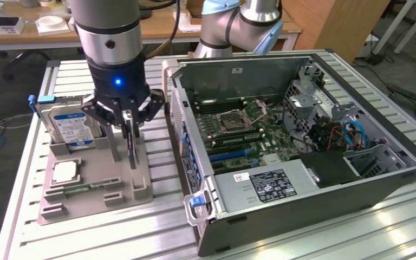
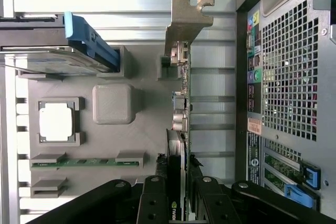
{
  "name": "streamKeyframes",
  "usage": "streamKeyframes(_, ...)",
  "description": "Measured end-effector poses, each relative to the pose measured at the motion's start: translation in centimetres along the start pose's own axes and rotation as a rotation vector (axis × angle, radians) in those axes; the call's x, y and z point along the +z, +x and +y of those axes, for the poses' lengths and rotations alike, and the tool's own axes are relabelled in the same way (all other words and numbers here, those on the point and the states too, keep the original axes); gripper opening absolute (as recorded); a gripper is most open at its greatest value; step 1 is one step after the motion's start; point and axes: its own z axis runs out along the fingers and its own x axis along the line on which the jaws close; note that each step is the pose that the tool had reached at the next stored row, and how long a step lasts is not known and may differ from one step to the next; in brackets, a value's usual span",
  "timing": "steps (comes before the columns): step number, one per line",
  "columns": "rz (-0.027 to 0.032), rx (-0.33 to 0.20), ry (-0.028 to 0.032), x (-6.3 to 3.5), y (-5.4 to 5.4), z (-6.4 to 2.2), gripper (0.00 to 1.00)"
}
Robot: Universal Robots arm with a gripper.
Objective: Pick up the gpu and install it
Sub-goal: 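Pick up the gpu and move the gpu toward the slot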
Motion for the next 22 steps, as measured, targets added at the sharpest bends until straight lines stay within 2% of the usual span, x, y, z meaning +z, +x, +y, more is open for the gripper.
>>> streamKeyframes(22, 0.0002, -0.002, 0.0001, -1.05, 0.0, 0.05, 0.26)
